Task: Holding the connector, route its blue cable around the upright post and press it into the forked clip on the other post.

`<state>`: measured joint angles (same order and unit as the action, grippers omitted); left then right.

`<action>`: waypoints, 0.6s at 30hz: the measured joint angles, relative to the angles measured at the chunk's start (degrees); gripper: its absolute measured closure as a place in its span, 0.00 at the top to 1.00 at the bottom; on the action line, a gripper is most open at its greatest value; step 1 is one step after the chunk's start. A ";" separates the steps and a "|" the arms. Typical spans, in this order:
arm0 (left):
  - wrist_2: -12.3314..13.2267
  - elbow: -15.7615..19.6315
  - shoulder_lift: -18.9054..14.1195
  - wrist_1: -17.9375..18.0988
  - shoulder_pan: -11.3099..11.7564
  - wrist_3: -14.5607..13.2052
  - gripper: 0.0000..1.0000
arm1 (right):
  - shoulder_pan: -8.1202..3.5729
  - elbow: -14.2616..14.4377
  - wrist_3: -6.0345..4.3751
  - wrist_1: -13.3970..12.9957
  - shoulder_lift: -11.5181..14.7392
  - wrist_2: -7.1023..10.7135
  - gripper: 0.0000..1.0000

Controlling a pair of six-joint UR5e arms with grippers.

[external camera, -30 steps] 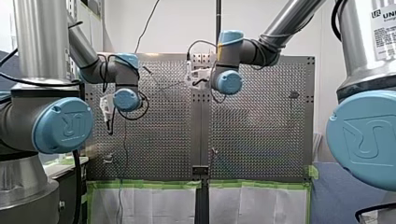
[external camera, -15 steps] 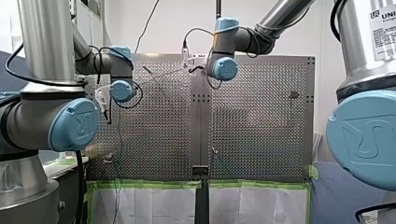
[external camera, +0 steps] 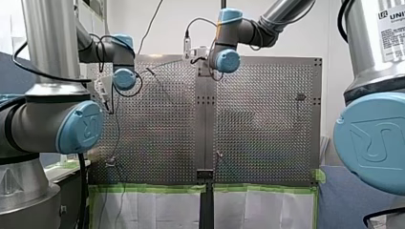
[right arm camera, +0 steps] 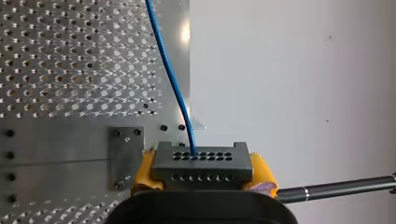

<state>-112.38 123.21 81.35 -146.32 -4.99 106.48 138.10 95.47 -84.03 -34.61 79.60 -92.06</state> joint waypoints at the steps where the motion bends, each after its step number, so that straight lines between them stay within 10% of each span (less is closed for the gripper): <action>1: 0.04 -0.64 0.02 -0.61 0.23 0.17 0.10 | 0.01 -0.65 -0.09 0.59 -0.06 0.11 0.00; 18: 1.34 -9.46 0.15 -8.92 3.02 1.43 0.10 | -0.66 -9.83 0.09 7.42 -2.01 0.50 0.00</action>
<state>-111.03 113.75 81.50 -155.24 -1.96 107.91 137.44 85.63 -83.94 -27.19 77.59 -91.56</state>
